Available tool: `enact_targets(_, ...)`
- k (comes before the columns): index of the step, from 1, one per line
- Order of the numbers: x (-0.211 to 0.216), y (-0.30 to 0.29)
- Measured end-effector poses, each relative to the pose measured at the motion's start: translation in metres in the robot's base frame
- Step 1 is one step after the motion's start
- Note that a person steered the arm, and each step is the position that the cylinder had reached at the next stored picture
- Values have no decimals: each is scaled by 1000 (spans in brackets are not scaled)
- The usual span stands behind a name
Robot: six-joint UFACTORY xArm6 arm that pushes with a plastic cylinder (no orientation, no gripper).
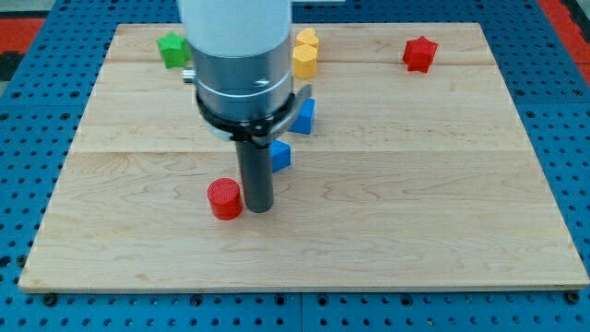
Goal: Push the red circle vertically below the green star
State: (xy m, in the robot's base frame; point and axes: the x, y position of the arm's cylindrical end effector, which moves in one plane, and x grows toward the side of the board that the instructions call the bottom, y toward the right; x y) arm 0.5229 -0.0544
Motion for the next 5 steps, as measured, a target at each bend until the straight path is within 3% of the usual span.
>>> enact_targets(2, 0, -63)
enact_targets(5, -4, -87)
